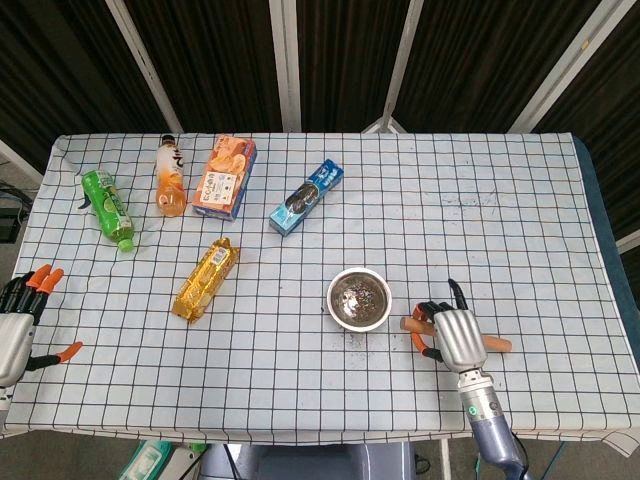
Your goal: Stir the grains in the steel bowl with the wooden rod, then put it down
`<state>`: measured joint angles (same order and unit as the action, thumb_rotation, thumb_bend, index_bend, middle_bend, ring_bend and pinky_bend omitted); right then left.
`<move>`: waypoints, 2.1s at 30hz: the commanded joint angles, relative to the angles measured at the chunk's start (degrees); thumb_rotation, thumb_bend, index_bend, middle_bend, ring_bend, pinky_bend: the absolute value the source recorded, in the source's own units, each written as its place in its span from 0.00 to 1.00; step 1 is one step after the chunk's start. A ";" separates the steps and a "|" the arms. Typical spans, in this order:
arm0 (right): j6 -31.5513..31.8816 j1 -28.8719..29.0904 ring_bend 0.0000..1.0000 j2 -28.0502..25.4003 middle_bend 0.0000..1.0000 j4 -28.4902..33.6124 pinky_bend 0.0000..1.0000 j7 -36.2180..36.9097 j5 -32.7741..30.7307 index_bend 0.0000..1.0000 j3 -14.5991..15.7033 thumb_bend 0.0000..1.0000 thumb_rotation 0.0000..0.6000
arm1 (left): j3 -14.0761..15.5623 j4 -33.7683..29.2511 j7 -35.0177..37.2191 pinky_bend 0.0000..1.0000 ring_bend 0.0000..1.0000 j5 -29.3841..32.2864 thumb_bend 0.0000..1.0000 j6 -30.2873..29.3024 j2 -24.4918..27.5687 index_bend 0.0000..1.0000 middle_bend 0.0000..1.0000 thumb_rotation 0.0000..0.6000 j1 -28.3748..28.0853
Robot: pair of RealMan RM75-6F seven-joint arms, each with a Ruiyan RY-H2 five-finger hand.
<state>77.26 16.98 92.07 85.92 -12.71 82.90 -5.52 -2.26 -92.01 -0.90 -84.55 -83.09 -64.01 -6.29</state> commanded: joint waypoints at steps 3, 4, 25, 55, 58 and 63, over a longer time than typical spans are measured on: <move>2.47 -0.52 0.53 -2.12 0.63 4.10 0.00 7.81 -0.30 0.77 -3.15 0.59 1.00 | -0.02 -0.07 -0.18 0.00 0.00 0.04 0.02 -0.03 -0.02 0.00 0.00 1.00 0.01; 2.68 -0.56 0.53 -2.31 0.63 4.57 0.00 8.73 -0.49 0.77 -3.61 0.59 1.00 | -0.03 -0.06 -0.20 0.00 0.00 0.04 0.02 -0.04 -0.02 0.00 0.00 1.00 0.01; 3.05 2.35 0.53 -2.78 0.63 12.04 0.00 28.00 -6.72 0.77 -15.14 0.59 1.00 | -0.04 -0.08 0.07 0.00 0.00 -0.08 0.02 0.14 0.01 0.00 0.00 1.00 -0.11; 14.10 11.53 0.53 20.81 0.63 -0.32 0.00 37.79 -1.86 0.77 -19.64 0.59 1.00 | -0.14 -1.16 3.51 0.00 0.00 0.97 0.02 1.85 0.98 0.00 0.00 1.00 -0.50; 14.55 12.18 0.53 23.11 0.63 -2.58 0.00 38.85 -1.99 0.77 -19.78 0.59 1.00 | -0.12 -1.19 3.62 0.00 0.00 0.99 0.02 1.87 1.00 0.00 0.00 1.00 -0.49; 14.79 12.95 0.53 25.44 0.63 -4.58 0.00 39.95 -2.29 0.77 -20.22 0.59 1.00 | -0.21 -1.17 3.68 0.00 0.00 1.14 0.02 1.98 0.97 0.00 0.00 1.00 -0.56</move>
<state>91.86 29.65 117.01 81.73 26.87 80.74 -25.53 -2.46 -93.19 2.77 -83.42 -81.11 -63.03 -6.85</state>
